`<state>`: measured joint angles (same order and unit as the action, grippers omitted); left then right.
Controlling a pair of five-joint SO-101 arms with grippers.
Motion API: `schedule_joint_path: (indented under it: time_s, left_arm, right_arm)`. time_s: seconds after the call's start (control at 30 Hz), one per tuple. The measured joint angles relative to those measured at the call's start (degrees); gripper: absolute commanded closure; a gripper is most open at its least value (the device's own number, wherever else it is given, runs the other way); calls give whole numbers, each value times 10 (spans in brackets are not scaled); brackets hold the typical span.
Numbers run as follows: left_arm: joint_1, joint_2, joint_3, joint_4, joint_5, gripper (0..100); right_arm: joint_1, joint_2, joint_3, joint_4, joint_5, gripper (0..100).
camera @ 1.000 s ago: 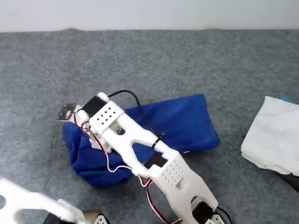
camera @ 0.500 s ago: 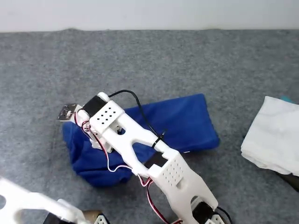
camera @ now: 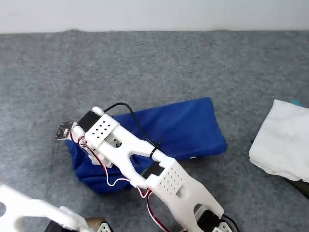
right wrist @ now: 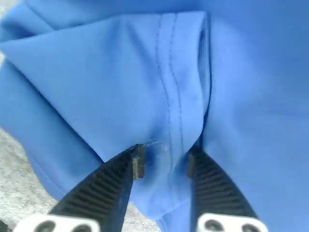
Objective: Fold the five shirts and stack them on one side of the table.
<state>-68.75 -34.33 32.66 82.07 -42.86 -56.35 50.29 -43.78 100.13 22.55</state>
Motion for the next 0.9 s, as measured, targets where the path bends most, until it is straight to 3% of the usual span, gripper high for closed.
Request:
schedule_joint_path:
  time_s: [0.13,0.9]
  left_arm:
    - [0,0,0,0,0,985]
    - [0,0,0,0,0,985]
  right_arm:
    - [-1,5,0,-4,22,989]
    - [67,-19,-60,4,49,977]
